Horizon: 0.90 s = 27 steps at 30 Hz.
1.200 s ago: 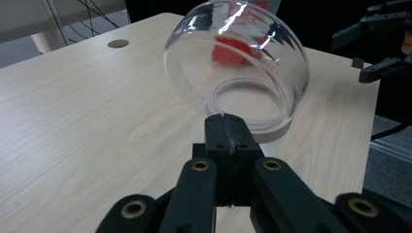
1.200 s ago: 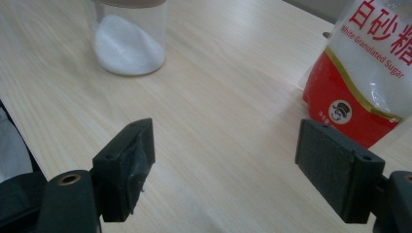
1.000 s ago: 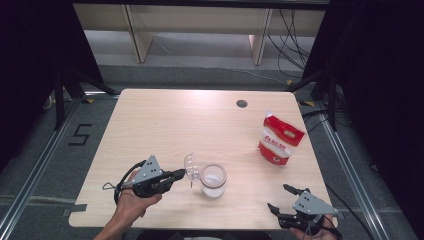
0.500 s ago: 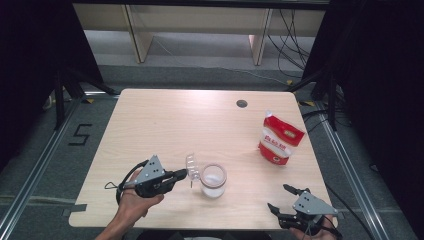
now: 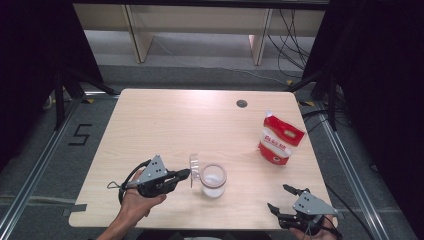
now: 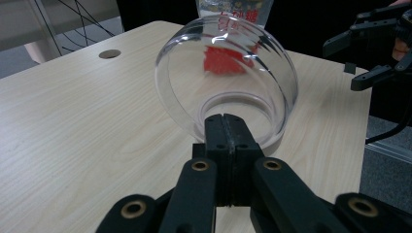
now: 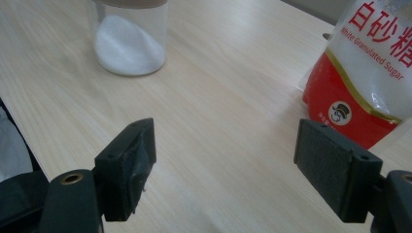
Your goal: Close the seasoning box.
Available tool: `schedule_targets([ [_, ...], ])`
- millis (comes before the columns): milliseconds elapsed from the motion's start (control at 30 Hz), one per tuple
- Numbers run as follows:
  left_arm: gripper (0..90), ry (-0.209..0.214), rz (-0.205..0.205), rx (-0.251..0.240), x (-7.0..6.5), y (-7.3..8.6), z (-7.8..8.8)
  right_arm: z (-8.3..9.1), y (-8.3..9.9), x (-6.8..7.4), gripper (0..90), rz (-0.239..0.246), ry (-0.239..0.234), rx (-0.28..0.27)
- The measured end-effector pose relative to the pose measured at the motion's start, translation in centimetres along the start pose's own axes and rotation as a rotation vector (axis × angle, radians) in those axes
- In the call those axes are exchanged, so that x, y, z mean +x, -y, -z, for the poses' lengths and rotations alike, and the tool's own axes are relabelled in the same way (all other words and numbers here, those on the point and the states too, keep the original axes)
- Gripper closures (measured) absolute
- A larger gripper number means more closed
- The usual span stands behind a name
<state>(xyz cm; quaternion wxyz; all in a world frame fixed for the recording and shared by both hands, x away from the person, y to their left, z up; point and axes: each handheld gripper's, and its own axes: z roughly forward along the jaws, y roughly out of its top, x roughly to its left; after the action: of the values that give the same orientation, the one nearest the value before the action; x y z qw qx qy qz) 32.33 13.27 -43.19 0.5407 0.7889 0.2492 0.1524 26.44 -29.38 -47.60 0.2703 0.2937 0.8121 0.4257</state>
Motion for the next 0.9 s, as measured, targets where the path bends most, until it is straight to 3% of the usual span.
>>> schedule_targets([
  [433, 88.6, 0.022, -0.008, -0.009, -0.4, -0.4, -0.5, 0.0, 0.0, 0.0, 23.9, 0.000, -0.001, 0.000],
  [533, 88.5, 0.024, -0.035, -0.001, -0.4, -0.6, -0.5, 0.0, 0.0, -0.1, 23.9, 0.004, 0.000, 0.001],
  [567, 88.3, 0.024, -0.034, 0.001, -0.4, -0.6, -0.6, 0.0, 0.1, -0.1, 23.9, 0.004, 0.000, 0.001],
  [600, 88.1, 0.018, -0.007, 0.000, -0.6, -0.6, -0.6, -0.1, 0.1, -0.1, 23.9, -0.001, 0.000, -0.007],
  [767, 87.8, 0.031, -0.030, 0.003, -0.7, -0.7, -0.7, -0.1, 0.1, -0.1, 23.9, -0.002, -0.002, 0.001],
  [900, 84.6, 0.050, 0.007, -0.013, -1.0, -0.7, -0.8, -0.1, 0.1, 0.1, 23.9, -0.015, 0.000, 0.004],
])
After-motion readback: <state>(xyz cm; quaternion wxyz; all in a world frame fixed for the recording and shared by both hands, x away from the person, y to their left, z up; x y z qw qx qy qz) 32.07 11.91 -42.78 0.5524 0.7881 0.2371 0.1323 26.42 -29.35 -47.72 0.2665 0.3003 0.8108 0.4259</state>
